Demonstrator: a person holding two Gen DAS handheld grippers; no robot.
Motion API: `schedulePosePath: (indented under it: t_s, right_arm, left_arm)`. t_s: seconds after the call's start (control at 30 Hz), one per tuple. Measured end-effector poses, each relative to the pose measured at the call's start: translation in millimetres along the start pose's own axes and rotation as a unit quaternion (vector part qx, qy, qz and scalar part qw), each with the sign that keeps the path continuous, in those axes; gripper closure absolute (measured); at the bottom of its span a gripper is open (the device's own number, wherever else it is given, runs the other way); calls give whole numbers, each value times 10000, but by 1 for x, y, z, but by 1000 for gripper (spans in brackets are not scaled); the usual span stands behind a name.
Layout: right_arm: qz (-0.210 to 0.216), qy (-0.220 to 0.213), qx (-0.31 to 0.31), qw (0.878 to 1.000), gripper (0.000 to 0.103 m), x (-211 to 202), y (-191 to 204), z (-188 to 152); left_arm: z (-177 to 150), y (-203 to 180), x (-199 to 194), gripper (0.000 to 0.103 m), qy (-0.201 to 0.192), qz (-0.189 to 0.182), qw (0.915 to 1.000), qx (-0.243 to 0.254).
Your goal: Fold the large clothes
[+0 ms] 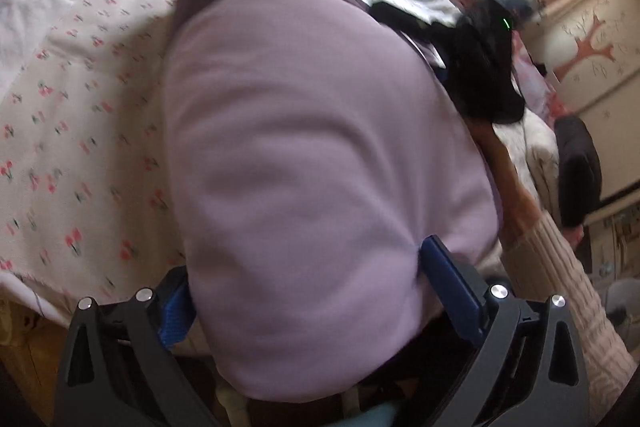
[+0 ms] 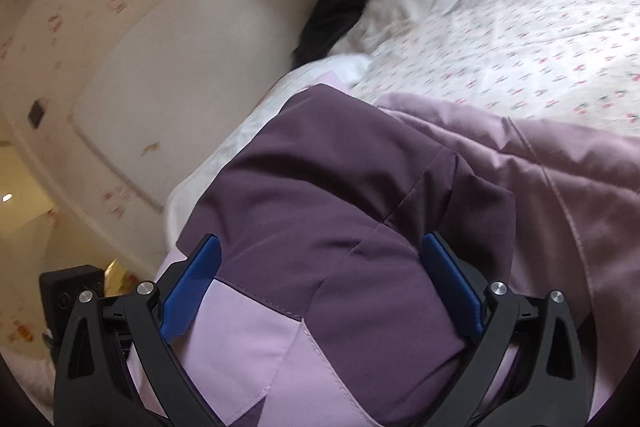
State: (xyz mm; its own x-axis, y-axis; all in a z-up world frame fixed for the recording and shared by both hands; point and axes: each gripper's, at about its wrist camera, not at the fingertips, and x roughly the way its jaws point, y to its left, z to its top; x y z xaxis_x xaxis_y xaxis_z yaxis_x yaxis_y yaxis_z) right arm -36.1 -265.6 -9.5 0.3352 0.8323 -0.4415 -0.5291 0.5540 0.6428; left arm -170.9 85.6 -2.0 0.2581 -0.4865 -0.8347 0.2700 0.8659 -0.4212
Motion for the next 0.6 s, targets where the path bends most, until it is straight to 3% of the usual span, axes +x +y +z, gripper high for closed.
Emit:
schedulePosePath:
  t_s: [0.1, 0.17, 0.23, 0.3, 0.4, 0.47, 0.53, 0.6]
  right_arm:
    - [70, 74, -31, 9999, 6, -5, 9, 0]
    - [35, -172, 325, 9993, 7, -21, 10, 7]
    - [126, -814, 771, 9936, 7, -55, 9, 10]
    - [-466, -1190, 964, 9871, 7, -89, 8, 8]
    - [-1752, -943, 1237, 9722, 7, -107, -1, -5]
    - [-2225, -544, 1516, 9615, 7, -101, -11, -19]
    - [-2071, -206, 1662, 9639, 7, -86, -16, -34]
    - [-1714, 136, 1798, 9686, 6, -64, -19, -47]
  left_arm:
    - [-16, 0, -3, 8, 115, -182, 9998, 18]
    - [-21, 24, -15, 8, -14, -368, 9984, -420]
    - [-28, 59, -49, 8, -540, -173, 9915, -1168]
    - [-24, 93, -77, 8, -983, 79, 9806, -1694]
    - [3, 103, -76, 8, -1101, 256, 9793, -1679]
    - [28, 112, -54, 8, -978, 247, 9812, -1645]
    - [51, 124, -25, 6, -732, 117, 9829, -1687]
    - [63, 139, -8, 6, -690, -321, 9775, -1968]
